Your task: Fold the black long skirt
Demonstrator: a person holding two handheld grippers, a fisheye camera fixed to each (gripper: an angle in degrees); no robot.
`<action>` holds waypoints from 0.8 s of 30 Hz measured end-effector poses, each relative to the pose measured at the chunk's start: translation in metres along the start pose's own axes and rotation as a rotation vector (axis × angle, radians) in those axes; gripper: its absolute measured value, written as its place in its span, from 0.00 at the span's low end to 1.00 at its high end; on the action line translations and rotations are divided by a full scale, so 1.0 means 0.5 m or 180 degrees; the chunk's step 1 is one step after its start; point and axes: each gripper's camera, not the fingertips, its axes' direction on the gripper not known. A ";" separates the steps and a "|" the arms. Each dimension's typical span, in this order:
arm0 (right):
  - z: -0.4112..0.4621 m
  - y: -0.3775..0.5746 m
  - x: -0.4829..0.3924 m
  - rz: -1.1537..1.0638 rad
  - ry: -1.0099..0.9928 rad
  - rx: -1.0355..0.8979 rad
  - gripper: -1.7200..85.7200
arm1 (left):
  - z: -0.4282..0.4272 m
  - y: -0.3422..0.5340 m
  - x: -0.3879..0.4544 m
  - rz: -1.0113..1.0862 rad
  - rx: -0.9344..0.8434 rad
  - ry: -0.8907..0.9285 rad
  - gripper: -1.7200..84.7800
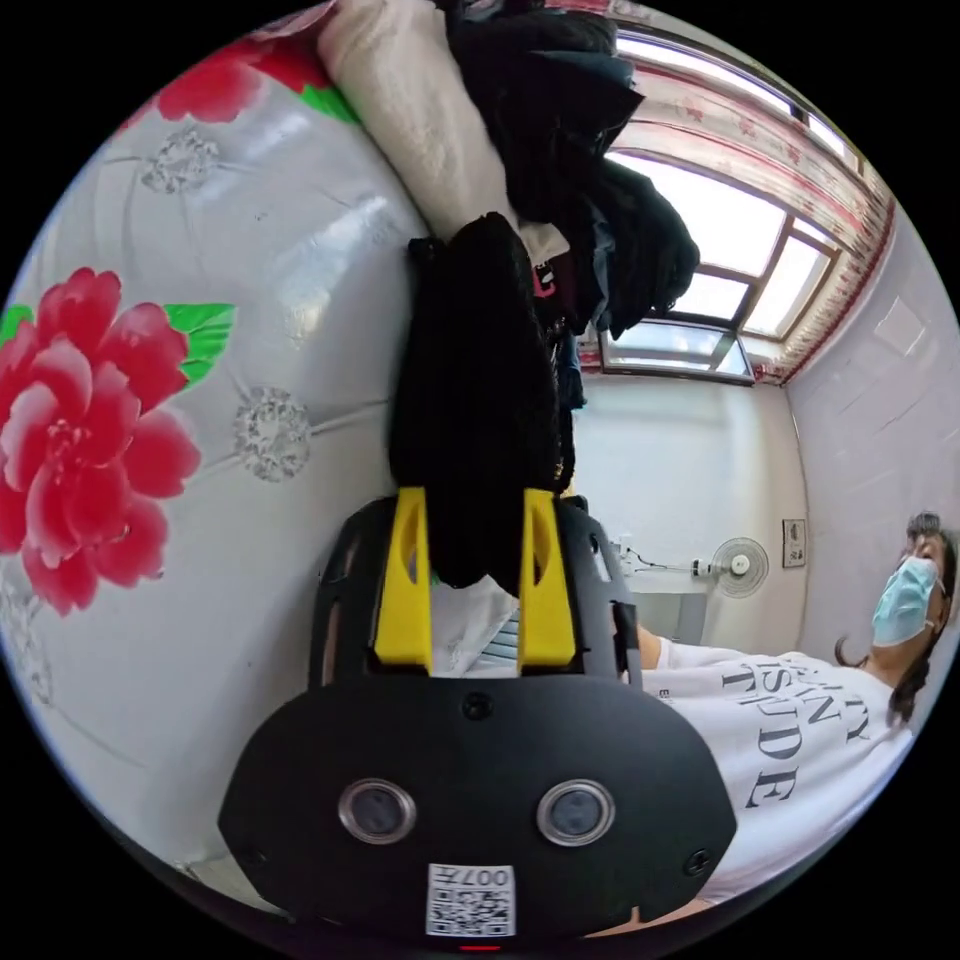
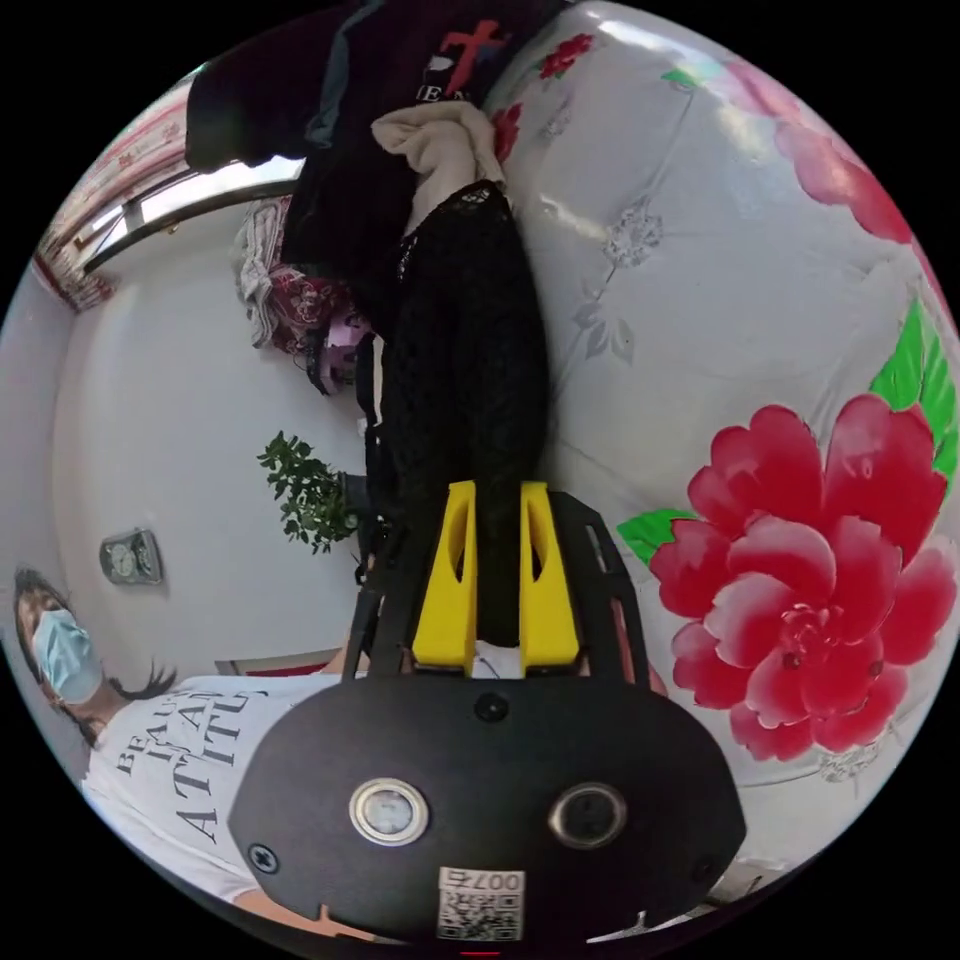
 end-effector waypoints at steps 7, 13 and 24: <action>-0.187 0.041 -0.091 -0.0546 -0.0199 0.0381 0.05 | 0.082 -0.017 0.121 0.0444 -0.0146 0.0087 0.03; -0.520 0.097 -0.197 -0.1069 -0.0122 0.1222 0.04 | 0.279 -0.075 0.356 0.1126 -0.0399 0.0497 0.02; -1.133 0.312 -0.334 -0.1436 0.0887 0.3139 0.04 | 0.844 -0.110 0.865 0.2307 -0.1325 0.1088 0.06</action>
